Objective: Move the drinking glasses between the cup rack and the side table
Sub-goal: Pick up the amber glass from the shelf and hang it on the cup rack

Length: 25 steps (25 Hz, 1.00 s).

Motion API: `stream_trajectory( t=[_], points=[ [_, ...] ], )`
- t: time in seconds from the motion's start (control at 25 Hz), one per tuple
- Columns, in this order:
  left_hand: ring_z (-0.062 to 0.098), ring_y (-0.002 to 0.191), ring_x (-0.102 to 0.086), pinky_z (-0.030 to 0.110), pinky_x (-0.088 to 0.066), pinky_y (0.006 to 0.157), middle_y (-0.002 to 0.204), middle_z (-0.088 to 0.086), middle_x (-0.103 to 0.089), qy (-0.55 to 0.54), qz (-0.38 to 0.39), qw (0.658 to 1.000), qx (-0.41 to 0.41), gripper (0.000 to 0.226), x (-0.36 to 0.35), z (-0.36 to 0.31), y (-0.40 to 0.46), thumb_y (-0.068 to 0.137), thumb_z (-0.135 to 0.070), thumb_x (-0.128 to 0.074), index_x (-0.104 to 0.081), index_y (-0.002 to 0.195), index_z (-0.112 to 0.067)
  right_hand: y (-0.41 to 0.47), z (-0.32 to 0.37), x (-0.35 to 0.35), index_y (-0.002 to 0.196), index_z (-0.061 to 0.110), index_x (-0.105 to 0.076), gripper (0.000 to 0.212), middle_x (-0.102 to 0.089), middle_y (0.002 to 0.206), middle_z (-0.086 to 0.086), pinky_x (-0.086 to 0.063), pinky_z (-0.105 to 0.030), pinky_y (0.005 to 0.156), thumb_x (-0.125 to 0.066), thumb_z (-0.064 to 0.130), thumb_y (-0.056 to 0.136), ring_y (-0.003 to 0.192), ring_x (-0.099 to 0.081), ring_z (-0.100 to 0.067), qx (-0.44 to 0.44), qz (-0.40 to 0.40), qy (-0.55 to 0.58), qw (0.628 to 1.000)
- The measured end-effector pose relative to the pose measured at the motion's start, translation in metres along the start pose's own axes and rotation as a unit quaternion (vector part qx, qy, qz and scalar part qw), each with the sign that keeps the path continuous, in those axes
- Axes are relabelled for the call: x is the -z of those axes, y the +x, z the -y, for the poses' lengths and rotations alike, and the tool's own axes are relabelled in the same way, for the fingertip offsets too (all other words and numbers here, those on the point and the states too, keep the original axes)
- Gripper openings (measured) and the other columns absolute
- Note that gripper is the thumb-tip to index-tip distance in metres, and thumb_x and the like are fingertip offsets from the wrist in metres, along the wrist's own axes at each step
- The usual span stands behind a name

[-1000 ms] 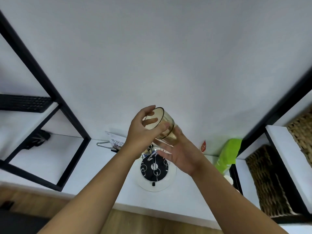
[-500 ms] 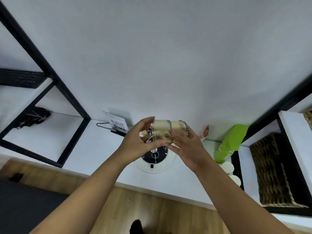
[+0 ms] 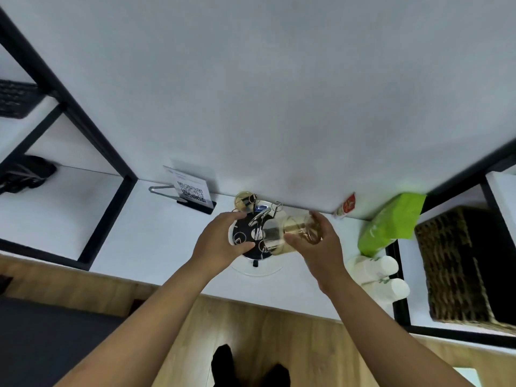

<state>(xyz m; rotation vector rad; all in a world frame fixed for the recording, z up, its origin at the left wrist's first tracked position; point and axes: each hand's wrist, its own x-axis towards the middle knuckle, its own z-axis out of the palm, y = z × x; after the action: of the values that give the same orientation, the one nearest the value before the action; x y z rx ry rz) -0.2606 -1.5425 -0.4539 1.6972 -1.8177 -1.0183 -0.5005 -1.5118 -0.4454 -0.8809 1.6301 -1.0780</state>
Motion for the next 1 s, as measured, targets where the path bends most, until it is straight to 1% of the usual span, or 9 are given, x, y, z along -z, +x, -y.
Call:
stream_trajectory(
  t=[0.08,0.2,0.36,0.44,0.56,0.64,0.72,0.8,1.0],
  points=[
    [0.008,0.125,-0.056,0.02,-0.038,0.1,0.136,-0.013,-0.06,0.024,0.012,1.0,0.004,0.061,-0.009,0.016,0.012,0.082,-0.033,-0.087,-0.062,0.137,-0.027,0.005,-0.011,-0.009,0.134,0.035,-0.056,0.077,-0.065,0.124,0.011,-0.057,-0.037,0.101,-0.096,0.019,0.071,0.112,-0.067,-0.011,0.012,-0.003,-0.045,0.999],
    [0.012,0.125,-0.059,0.02,-0.038,0.096,0.137,-0.008,-0.062,0.057,0.036,0.998,0.011,0.051,-0.023,0.037,0.024,0.088,-0.029,-0.08,-0.063,0.136,-0.025,0.013,-0.032,-0.019,0.141,0.03,-0.054,0.083,-0.063,0.13,0.007,-0.055,-0.036,0.102,-0.096,0.025,0.07,0.117,-0.064,-0.011,0.037,-0.011,-0.12,0.992],
    [0.017,0.129,-0.058,0.025,-0.04,0.101,0.141,-0.005,-0.062,0.098,0.071,0.993,0.013,0.051,-0.037,0.062,0.034,0.091,-0.025,-0.078,-0.062,0.139,-0.023,0.016,-0.055,-0.033,0.142,0.03,-0.053,0.082,-0.057,0.127,0.012,-0.051,-0.023,0.097,-0.093,0.019,0.071,0.113,-0.059,0.0,0.071,0.004,-0.177,0.982],
    [0.018,0.131,-0.057,0.027,-0.041,0.104,0.144,-0.004,-0.06,0.111,0.085,0.99,0.012,0.054,-0.043,0.071,0.037,0.091,-0.025,-0.078,-0.06,0.141,-0.022,0.017,-0.066,-0.038,0.143,0.029,-0.052,0.08,-0.056,0.128,0.011,-0.048,-0.018,0.094,-0.092,0.023,0.074,0.111,-0.058,0.0,0.092,0.02,-0.217,0.972],
    [0.018,0.132,-0.057,0.027,-0.041,0.104,0.146,-0.003,-0.059,0.122,0.086,0.989,0.015,0.054,-0.051,0.075,0.04,0.093,-0.026,-0.076,-0.059,0.144,-0.021,0.021,-0.076,-0.047,0.145,0.026,-0.051,0.077,-0.055,0.134,0.008,-0.04,-0.006,0.09,-0.089,0.025,0.078,0.11,-0.052,0.003,0.113,0.037,-0.267,0.956],
    [0.019,0.132,-0.058,0.028,-0.041,0.104,0.146,-0.001,-0.06,0.127,0.079,0.988,0.021,0.051,-0.055,0.077,0.044,0.095,-0.026,-0.073,-0.06,0.144,-0.02,0.027,-0.084,-0.056,0.146,0.023,-0.051,0.077,-0.055,0.138,0.005,-0.043,-0.013,0.092,-0.088,0.024,0.078,0.115,-0.053,-0.004,0.122,0.048,-0.294,0.947],
    [0.021,0.132,-0.058,0.029,-0.042,0.105,0.146,0.0,-0.061,0.131,0.077,0.988,0.027,0.051,-0.057,0.077,0.046,0.095,-0.027,-0.073,-0.06,0.144,-0.019,0.032,-0.093,-0.063,0.146,0.021,-0.051,0.077,-0.055,0.139,0.002,-0.051,-0.028,0.094,-0.088,0.022,0.079,0.119,-0.057,-0.015,0.127,0.06,-0.32,0.937],
    [0.02,0.131,-0.059,0.03,-0.043,0.103,0.144,0.0,-0.062,0.131,0.076,0.988,0.034,0.052,-0.059,0.078,0.047,0.094,-0.03,-0.074,-0.061,0.143,-0.019,0.036,-0.102,-0.069,0.145,0.022,-0.05,0.077,-0.055,0.138,0.002,-0.056,-0.038,0.091,-0.089,0.021,0.078,0.118,-0.06,-0.022,0.134,0.07,-0.344,0.927],
    [0.02,0.125,-0.062,0.026,-0.043,0.097,0.14,-0.001,-0.065,0.13,0.07,0.988,0.035,0.051,-0.063,0.079,0.046,0.092,-0.032,-0.077,-0.064,0.14,-0.02,0.043,-0.122,-0.073,0.143,0.024,-0.048,0.076,-0.052,0.136,0.002,-0.06,-0.043,0.085,-0.088,0.017,0.078,0.112,-0.063,-0.028,0.14,0.083,-0.388,0.907]
  ],
)
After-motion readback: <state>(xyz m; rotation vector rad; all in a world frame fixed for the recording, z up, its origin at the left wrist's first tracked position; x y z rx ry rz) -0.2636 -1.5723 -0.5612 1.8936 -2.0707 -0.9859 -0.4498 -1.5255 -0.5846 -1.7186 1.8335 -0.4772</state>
